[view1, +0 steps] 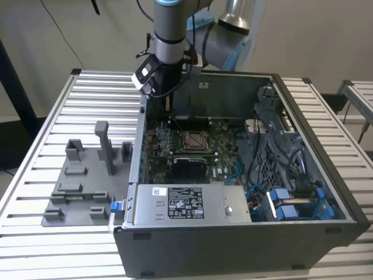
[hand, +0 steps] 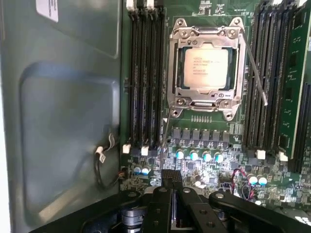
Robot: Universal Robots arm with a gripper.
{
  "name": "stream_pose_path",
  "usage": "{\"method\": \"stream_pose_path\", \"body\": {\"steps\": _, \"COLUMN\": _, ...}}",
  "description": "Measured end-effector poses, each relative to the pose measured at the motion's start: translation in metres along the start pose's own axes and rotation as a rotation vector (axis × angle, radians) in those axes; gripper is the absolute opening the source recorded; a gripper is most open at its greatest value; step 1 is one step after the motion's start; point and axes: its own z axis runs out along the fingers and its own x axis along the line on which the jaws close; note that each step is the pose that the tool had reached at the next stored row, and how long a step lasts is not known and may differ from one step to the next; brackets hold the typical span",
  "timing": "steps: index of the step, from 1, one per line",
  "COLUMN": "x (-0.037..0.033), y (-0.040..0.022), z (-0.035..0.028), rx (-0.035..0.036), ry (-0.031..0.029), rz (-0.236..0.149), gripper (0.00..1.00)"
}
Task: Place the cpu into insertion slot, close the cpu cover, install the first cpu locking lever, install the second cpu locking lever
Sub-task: 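Close the cpu cover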
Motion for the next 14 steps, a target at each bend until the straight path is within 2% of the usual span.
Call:
{"method": "stream_pose_path", "body": {"steps": 4, "x": -0.0005, "y": 0.0045, "z": 0.0, "rx": 0.0, "ry": 0.0065, "rz": 0.0, "gripper": 0.11}}
{"method": "stream_pose_path", "body": {"steps": 9, "x": -0.0018, "y": 0.0132, "z": -0.0006, "rx": 0.0004, "ry": 0.0142, "rz": -0.001, "gripper": 0.11}}
{"method": "stream_pose_path", "body": {"steps": 14, "x": -0.0019, "y": 0.0209, "z": -0.001, "rx": 0.0003, "ry": 0.0265, "rz": -0.001, "gripper": 0.11}}
